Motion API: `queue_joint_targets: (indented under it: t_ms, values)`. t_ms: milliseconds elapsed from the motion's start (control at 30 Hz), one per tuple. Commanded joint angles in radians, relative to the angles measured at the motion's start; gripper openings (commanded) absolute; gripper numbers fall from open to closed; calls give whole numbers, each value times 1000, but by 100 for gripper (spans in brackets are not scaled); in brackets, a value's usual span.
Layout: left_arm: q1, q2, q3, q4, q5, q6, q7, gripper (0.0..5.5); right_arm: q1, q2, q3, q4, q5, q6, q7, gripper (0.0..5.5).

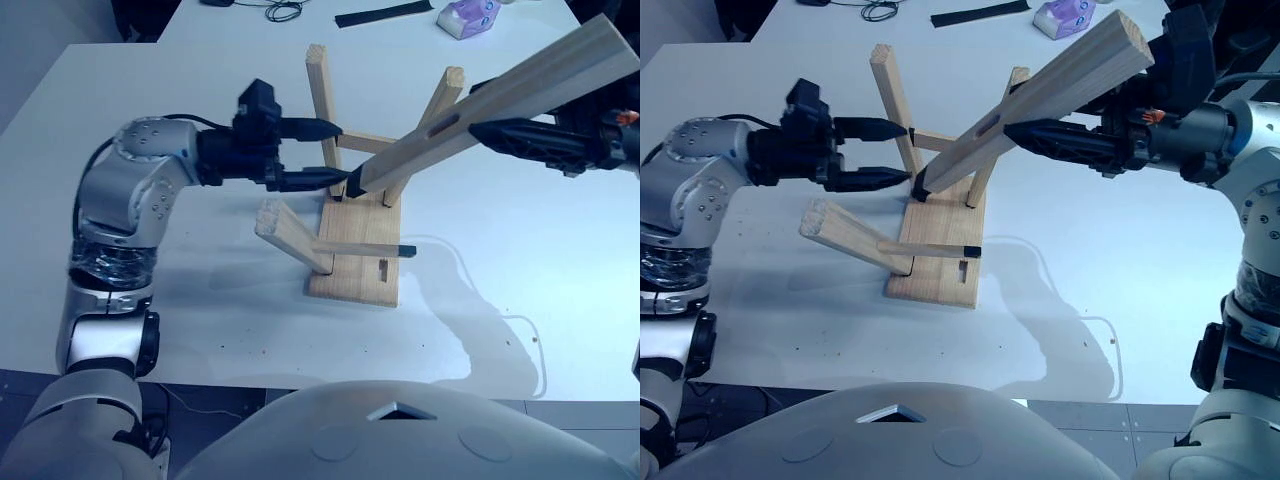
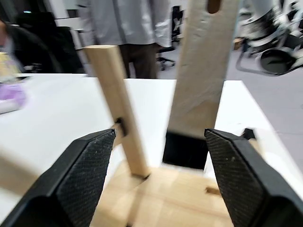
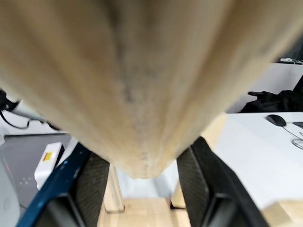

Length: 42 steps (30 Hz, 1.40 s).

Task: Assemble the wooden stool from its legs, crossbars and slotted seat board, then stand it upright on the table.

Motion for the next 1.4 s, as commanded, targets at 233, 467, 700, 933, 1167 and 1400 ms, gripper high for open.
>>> queue_joint_targets:
  t_ms: [233,467,700,933,1167,1400]
  values:
    - [254,143,50,-12,128,-150,-51,348,227,-106,7,-26,-225,-144,121,202]
    - [375,148,31,-94,142,-182,-64,348,356,-107,5,-109,-257,-177,153,202]
    - [423,153,17,-123,147,-189,-78,348,404,-96,-18,-189,-203,-141,129,202]
    - [399,151,4,-121,145,-177,-78,348,442,-83,-15,-241,-179,-135,99,202]
    - [369,149,-11,-109,145,-171,-85,348,464,-63,0,-270,-180,-142,63,202]
    - [344,152,-23,-97,145,-167,-102,348,487,-37,17,-285,-205,-164,33,202]
